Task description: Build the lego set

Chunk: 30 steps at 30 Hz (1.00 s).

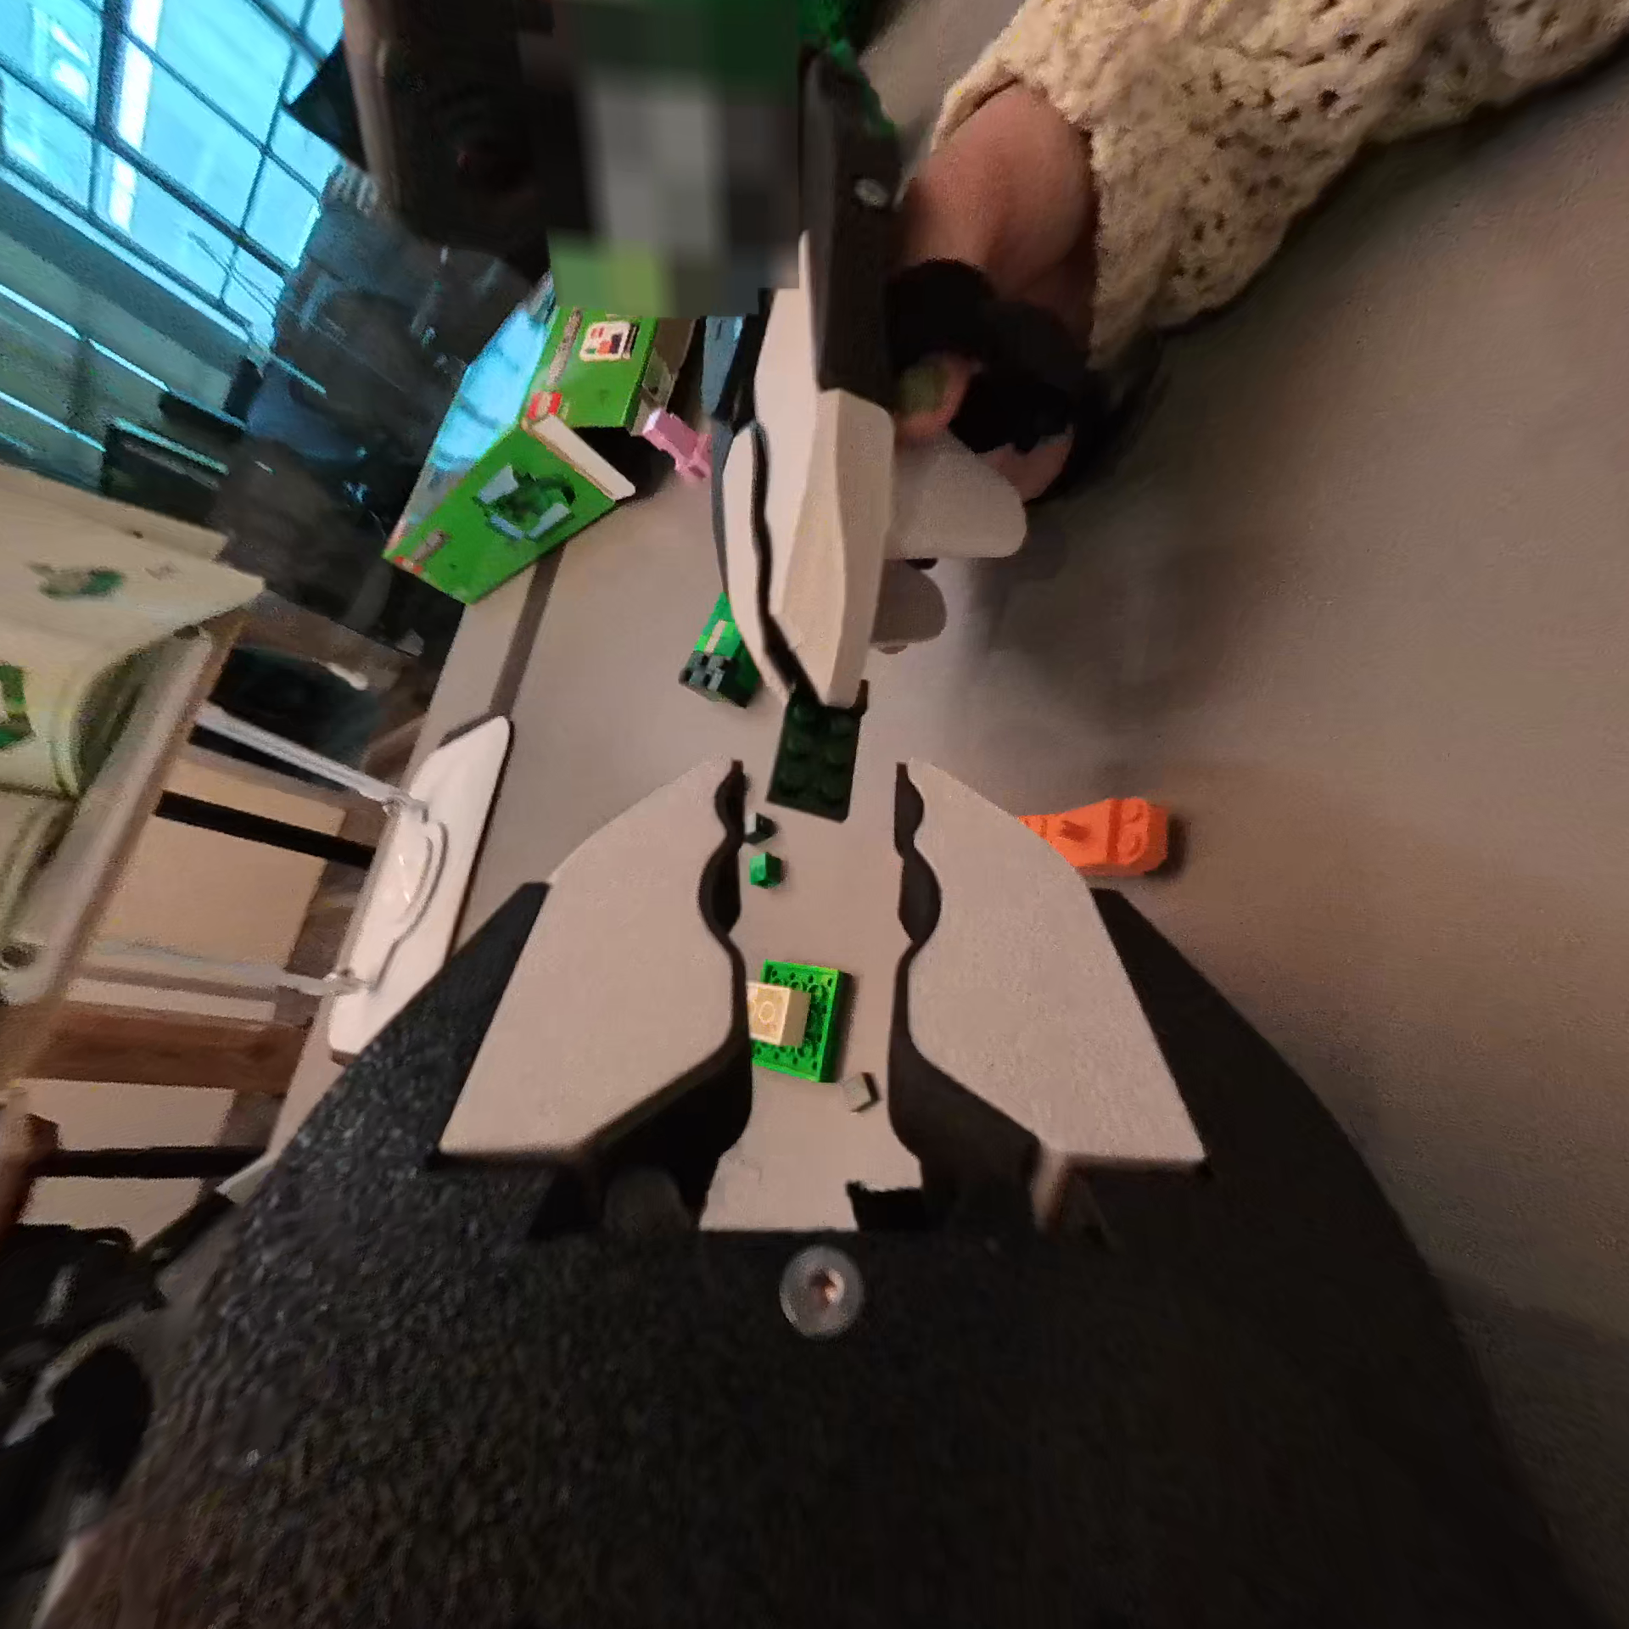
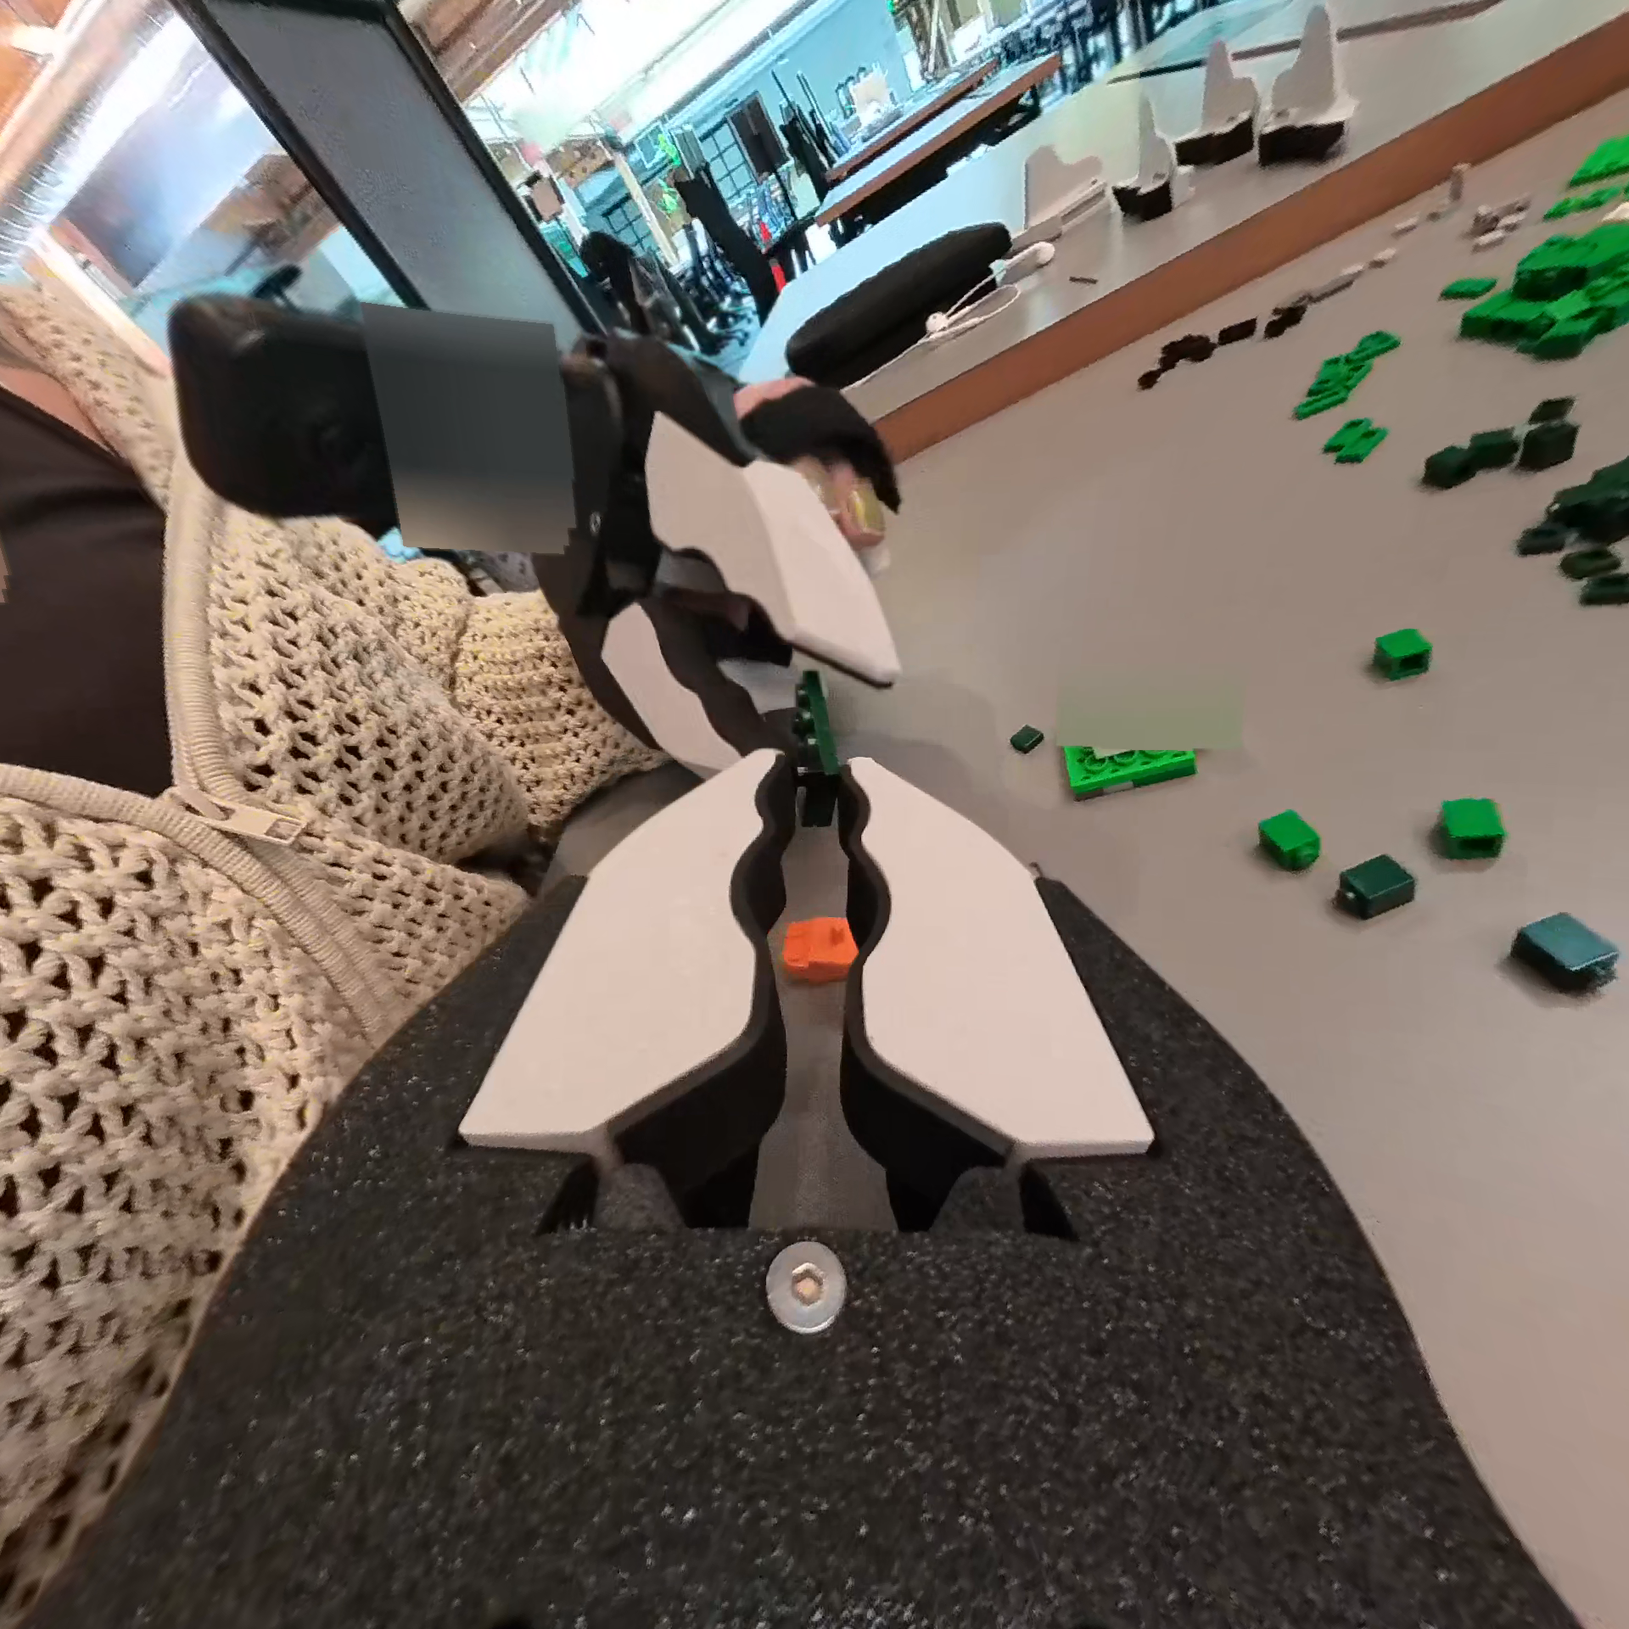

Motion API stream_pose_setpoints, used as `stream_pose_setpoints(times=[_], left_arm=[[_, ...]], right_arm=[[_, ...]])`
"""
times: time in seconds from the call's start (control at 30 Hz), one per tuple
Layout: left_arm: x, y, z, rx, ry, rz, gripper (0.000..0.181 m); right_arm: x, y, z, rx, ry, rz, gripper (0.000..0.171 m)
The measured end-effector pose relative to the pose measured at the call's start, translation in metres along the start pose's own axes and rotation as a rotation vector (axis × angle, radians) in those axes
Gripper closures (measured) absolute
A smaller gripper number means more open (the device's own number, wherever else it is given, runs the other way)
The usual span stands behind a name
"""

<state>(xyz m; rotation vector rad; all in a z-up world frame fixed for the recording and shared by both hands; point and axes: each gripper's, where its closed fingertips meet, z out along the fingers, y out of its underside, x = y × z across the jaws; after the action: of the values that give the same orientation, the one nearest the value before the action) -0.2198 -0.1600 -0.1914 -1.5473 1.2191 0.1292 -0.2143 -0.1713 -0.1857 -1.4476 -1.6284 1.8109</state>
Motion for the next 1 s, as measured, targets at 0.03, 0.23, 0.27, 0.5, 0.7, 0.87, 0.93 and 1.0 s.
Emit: stream_pose_setpoints(times=[0.03,0.23,0.27,0.5,0.7,0.87,0.93,1.0], left_arm=[[0.002,-0.002,0.0,0.003,-0.002,0.028,0.159],[0.001,0.001,0.003,-0.001,0.027,-0.109,0.165],[0.001,0.002,0.002,0.008,0.053,-0.175,0.165],[0.009,-0.007,-0.005,0.134,0.262,-0.465,0.165],[0.016,-0.012,-0.007,0.16,0.331,-0.503,0.165],[0.017,-0.014,-0.008,0.182,0.36,-0.536,0.165],[0.015,-0.015,-0.008,0.19,0.349,-0.546,0.165],[0.013,-0.013,-0.008,0.185,0.327,-0.557,0.165]], right_arm=[[-0.001,0.0,0.0,0.001,-0.012,0.009,0.163],[0.003,-0.007,-0.003,0.056,0.056,-0.107,0.153],[0.004,-0.01,-0.006,0.073,0.099,-0.193,0.146],[-0.007,-0.002,-0.005,0.016,0.124,-0.472,0.146],[-0.012,0.001,-0.002,-0.008,0.125,-0.578,0.154],[-0.014,0.0,-0.002,-0.006,0.135,-0.621,0.155],[-0.013,-0.002,-0.002,-0.009,0.161,-0.634,0.155],[-0.011,-0.005,-0.002,-0.002,0.194,-0.647,0.155]])
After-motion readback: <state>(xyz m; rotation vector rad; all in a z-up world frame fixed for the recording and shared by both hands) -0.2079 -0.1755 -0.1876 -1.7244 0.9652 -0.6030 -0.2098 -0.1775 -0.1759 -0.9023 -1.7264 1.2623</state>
